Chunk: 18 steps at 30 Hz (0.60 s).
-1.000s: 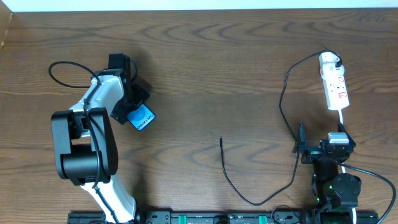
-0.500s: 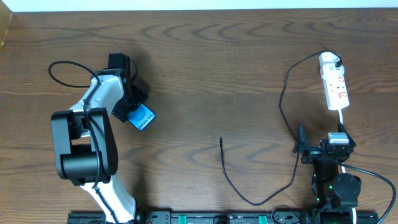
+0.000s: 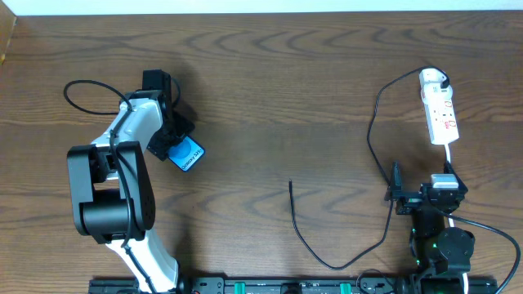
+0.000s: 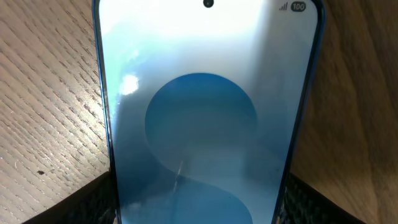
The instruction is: Plug charger to phone and switch on socket
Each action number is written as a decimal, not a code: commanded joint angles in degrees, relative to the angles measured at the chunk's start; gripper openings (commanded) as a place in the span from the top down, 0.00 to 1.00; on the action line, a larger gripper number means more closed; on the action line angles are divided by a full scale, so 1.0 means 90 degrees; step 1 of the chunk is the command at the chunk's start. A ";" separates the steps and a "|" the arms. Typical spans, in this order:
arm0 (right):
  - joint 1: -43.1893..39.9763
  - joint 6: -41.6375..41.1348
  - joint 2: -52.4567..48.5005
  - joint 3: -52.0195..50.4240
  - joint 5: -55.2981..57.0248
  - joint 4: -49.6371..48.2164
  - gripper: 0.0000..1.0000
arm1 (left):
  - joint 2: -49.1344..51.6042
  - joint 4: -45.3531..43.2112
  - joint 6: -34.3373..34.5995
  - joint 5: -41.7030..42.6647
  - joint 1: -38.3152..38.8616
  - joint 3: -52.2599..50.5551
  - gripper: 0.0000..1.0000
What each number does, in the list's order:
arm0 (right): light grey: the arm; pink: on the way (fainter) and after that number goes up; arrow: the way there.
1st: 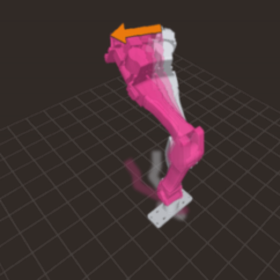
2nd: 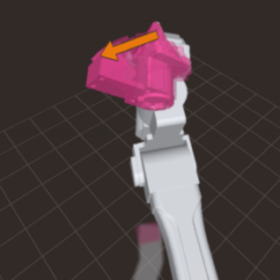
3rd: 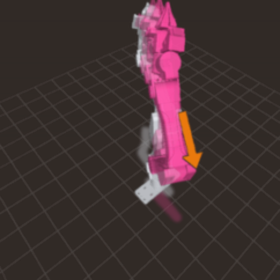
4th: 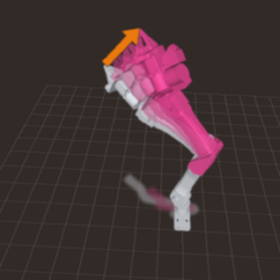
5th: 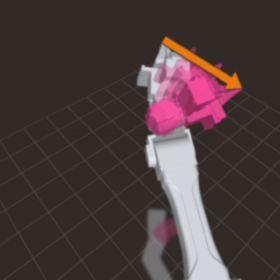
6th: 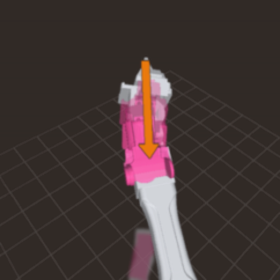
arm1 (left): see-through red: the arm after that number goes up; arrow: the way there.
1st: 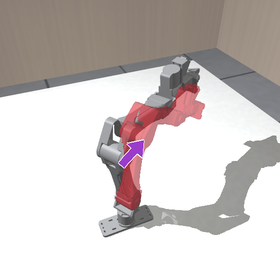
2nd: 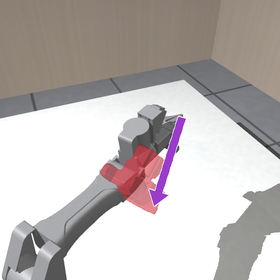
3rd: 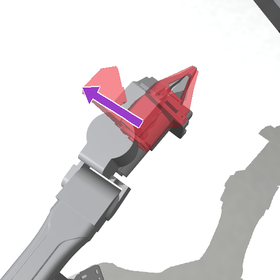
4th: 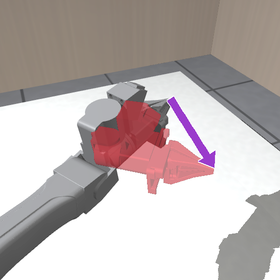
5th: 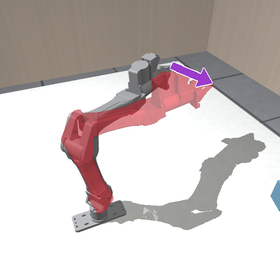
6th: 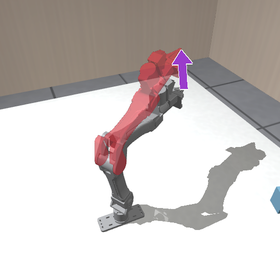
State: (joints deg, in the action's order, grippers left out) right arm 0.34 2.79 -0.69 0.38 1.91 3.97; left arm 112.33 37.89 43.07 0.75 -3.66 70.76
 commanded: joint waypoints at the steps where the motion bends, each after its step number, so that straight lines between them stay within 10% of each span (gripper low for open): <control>1: -0.0002 0.0078 0.0039 -0.0010 -0.0012 0.0019 0.01 | 0.0556 -0.0097 0.0029 0.0634 0.0010 -0.0272 0.93; 18: -0.0002 0.0078 0.0039 -0.0010 -0.0012 0.0019 0.01 | 0.0364 0.0053 0.0029 0.0704 0.0010 -0.0036 0.93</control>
State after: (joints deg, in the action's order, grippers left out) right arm 0.34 2.81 -0.69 0.38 1.91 3.97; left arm 112.53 38.63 43.07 1.26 -3.86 71.40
